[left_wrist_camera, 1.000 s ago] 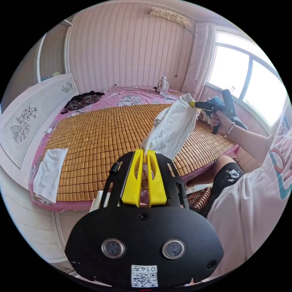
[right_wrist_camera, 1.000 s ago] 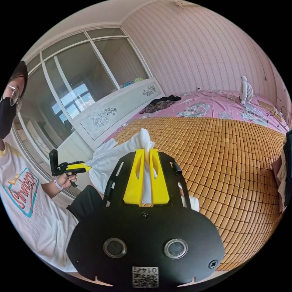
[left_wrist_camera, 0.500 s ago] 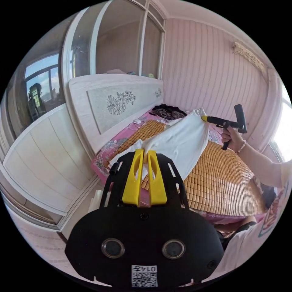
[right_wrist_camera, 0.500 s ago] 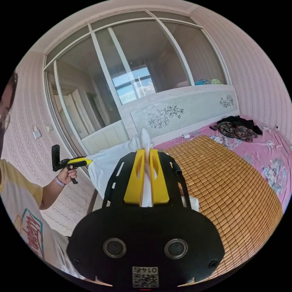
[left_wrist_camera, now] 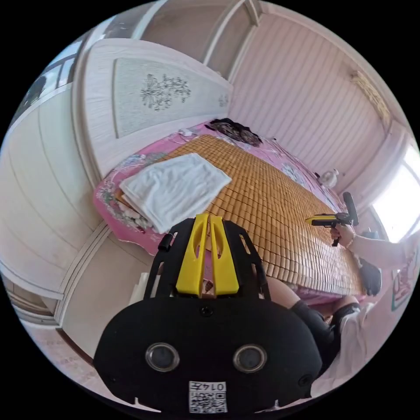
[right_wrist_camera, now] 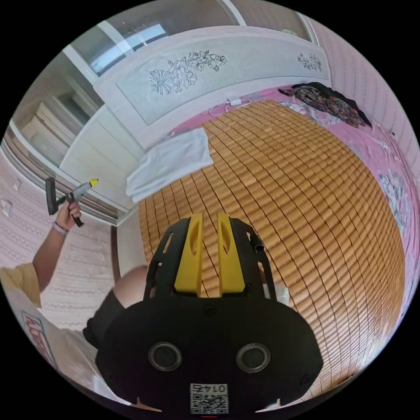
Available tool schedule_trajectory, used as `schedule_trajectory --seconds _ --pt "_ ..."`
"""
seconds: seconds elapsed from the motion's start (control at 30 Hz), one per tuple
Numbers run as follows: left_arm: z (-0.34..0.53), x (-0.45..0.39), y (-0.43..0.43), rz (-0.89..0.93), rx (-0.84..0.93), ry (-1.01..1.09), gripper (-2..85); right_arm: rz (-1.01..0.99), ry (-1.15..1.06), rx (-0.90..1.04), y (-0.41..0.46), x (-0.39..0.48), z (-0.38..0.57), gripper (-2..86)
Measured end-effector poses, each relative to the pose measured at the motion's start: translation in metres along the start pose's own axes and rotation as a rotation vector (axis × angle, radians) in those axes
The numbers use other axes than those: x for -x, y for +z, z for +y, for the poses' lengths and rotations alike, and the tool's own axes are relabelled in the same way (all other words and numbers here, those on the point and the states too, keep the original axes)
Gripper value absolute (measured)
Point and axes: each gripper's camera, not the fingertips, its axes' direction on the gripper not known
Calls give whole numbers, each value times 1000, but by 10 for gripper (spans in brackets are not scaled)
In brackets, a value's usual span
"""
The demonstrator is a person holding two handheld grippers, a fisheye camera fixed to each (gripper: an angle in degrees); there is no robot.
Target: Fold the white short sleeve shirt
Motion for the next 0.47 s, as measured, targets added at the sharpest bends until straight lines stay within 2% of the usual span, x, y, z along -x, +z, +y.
schedule_trajectory --seconds 0.07,0.2,0.33,0.47 --pt "18 -57 31 162 38 110 -8 96 43 48 -22 -4 82 36" --pt "34 -165 68 368 26 294 -9 270 338 58 -100 -1 253 0" --pt "66 -310 117 592 91 561 -10 372 697 -103 -181 16 399 -7" --pt "118 -456 164 820 224 761 -10 474 913 -281 -228 43 508 -5"
